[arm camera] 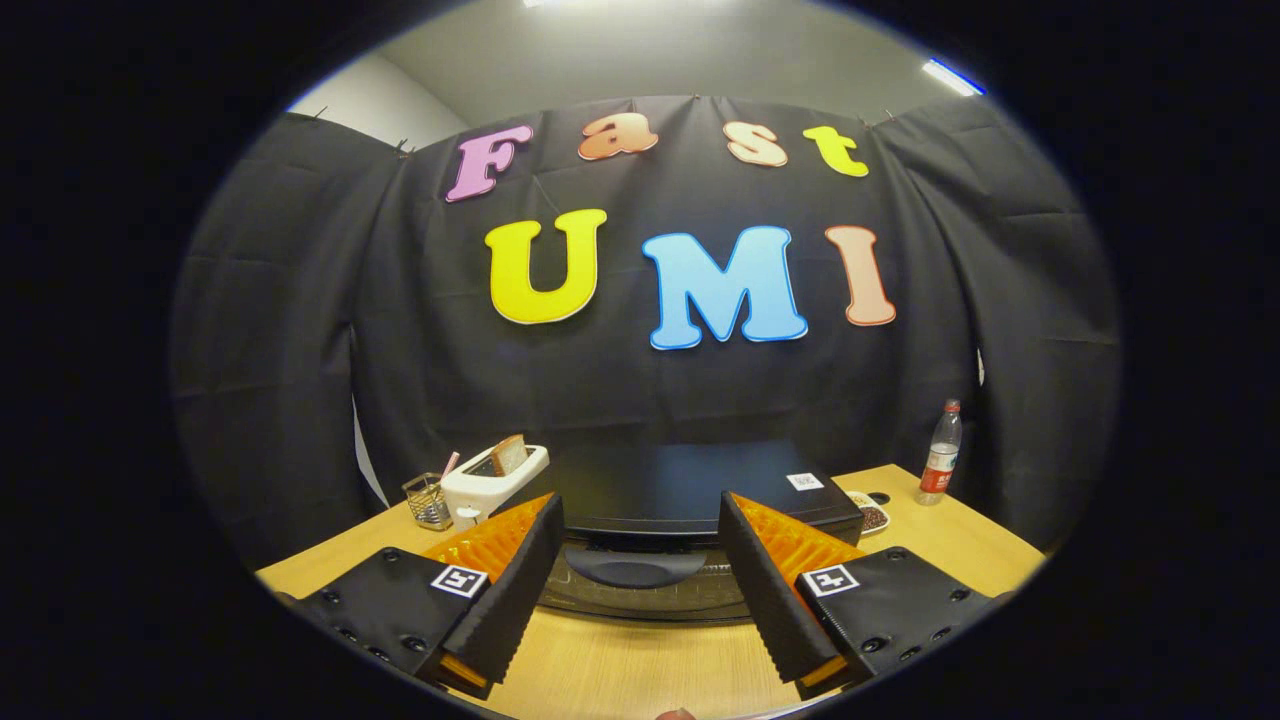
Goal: Open the toaster oven, put the food inside, and close the toaster oven door.
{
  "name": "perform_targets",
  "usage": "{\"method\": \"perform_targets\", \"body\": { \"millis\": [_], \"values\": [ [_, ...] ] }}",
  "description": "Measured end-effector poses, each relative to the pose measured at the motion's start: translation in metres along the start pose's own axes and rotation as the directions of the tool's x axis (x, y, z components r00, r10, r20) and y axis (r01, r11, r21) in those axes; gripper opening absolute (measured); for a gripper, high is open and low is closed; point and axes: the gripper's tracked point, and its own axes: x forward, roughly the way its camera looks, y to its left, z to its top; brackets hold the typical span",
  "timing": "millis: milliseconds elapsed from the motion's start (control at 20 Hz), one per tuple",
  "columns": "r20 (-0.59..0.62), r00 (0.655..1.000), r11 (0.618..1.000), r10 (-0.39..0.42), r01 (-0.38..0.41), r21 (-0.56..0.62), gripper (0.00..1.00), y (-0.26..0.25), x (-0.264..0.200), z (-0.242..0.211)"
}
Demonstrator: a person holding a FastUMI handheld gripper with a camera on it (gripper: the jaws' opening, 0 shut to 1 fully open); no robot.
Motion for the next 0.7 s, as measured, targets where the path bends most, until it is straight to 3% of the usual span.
{"method": "perform_targets", "body": {
  "millis": [500, 700],
  "values": [
    [-0.093, 0.995, 0.999, -0.033, 0.033, 0.004, 0.98, 0.009, 0.060, -0.045],
    [-0.101, 0.991, 0.996, -0.084, 0.080, -0.045, 0.98, 0.005, 0.066, -0.057]
  ]
}}
